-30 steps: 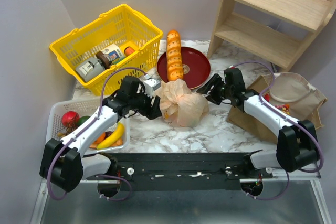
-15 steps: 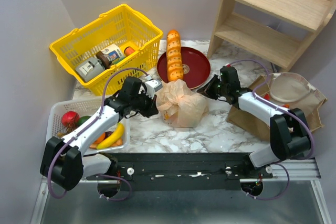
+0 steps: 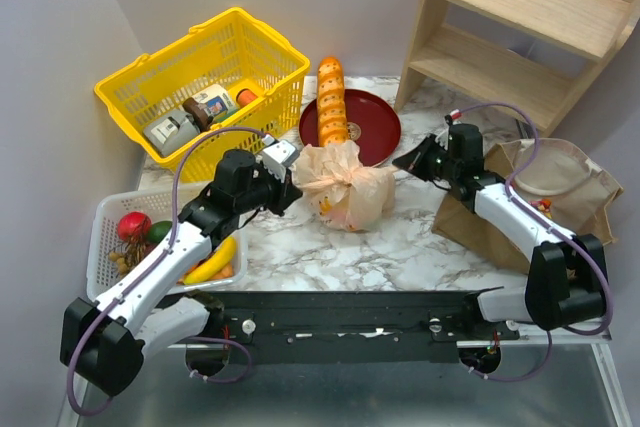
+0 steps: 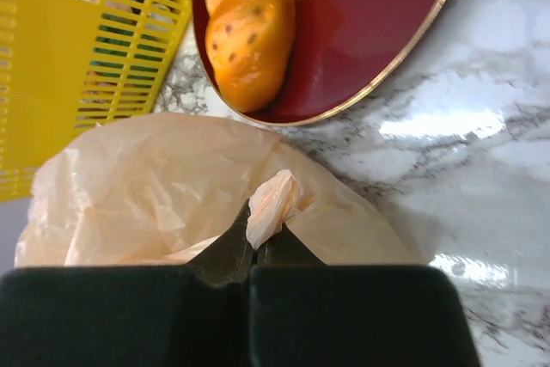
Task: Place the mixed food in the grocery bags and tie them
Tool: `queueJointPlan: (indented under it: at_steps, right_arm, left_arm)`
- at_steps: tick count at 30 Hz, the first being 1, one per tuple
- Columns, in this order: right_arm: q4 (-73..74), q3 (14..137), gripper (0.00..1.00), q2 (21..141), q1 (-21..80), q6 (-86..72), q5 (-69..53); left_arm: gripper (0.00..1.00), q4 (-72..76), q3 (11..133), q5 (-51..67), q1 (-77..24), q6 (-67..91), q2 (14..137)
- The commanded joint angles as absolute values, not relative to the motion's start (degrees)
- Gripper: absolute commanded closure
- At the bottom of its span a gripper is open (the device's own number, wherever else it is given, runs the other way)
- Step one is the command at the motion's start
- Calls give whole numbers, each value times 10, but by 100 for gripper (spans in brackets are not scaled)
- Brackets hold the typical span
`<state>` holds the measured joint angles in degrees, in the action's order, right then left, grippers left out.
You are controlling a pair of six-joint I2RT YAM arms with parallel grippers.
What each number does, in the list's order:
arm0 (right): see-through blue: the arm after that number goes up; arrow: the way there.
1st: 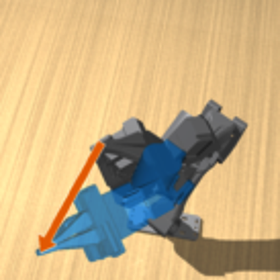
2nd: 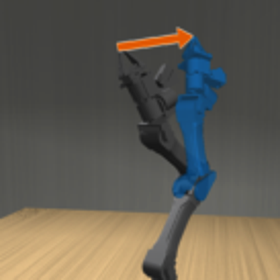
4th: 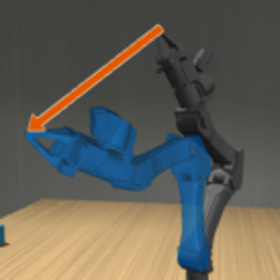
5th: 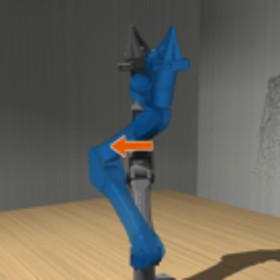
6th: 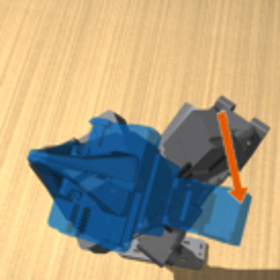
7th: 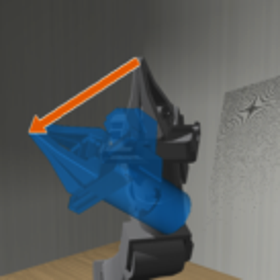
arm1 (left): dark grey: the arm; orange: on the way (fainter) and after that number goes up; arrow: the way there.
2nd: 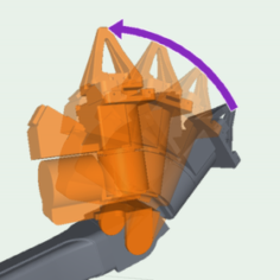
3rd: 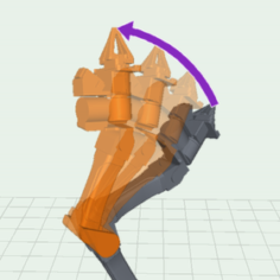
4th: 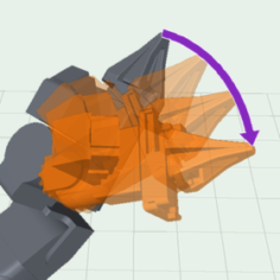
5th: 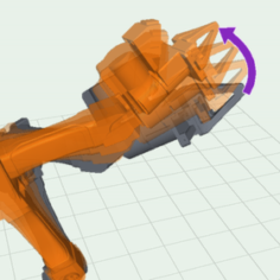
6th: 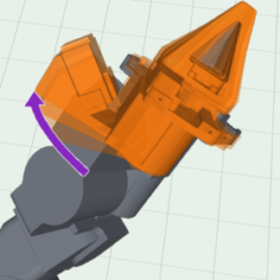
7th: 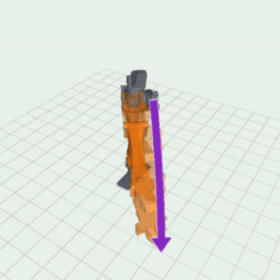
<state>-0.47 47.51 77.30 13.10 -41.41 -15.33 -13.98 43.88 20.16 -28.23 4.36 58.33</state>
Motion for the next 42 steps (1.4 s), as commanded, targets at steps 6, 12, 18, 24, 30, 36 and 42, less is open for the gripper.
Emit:
queueJointPlan:
  at_steps: [6, 12, 18, 24, 30, 36, 42]
  right_arm:
    - [-7, 405, 100, 773, 3, -343, -26]
    - [-12, 413, 99, 729, 3, -297, -79]
    - [53, 476, 36, 720, 18, -211, -156]
    - [98, 514, 1, 679, 80, -157, -133]
    - [142, 597, 0, 683, 218, -62, -128]
    - [201, 653, 0, 763, 356, 12, -43]
    - [212, 650, 0, 823, 425, 17, 22]
  left_arm:
    - [100, -207, 410, 204, -230, 63, 570]
    - [100, -194, 420, 250, -231, 62, 578]
    - [35, -166, 439, 214, -231, 58, 549]
    - [1, -127, 464, 140, -228, 78, 517]
    - [1, -121, 571, 183, -150, 209, 631]
    - [1, -63, 627, 234, -115, 263, 693]
    - [1, -101, 624, 227, -114, 203, 693]
